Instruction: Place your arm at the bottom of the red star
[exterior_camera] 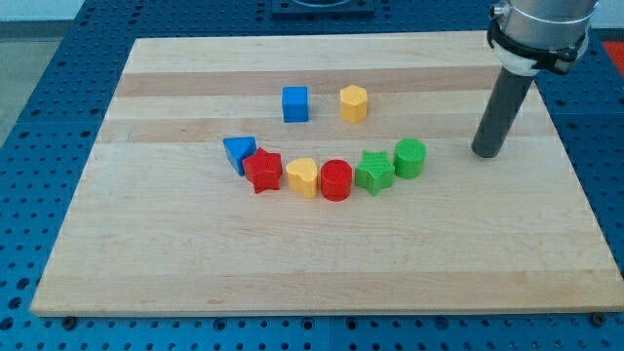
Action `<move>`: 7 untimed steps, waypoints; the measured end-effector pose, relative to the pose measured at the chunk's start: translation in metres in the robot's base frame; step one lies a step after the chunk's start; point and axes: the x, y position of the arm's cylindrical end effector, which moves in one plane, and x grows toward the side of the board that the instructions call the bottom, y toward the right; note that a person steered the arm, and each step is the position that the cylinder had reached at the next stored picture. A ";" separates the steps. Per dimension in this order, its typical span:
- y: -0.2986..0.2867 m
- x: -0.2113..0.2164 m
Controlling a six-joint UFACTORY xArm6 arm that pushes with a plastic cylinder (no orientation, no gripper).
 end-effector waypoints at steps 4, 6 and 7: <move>-0.126 0.120; -0.155 0.120; -0.192 0.120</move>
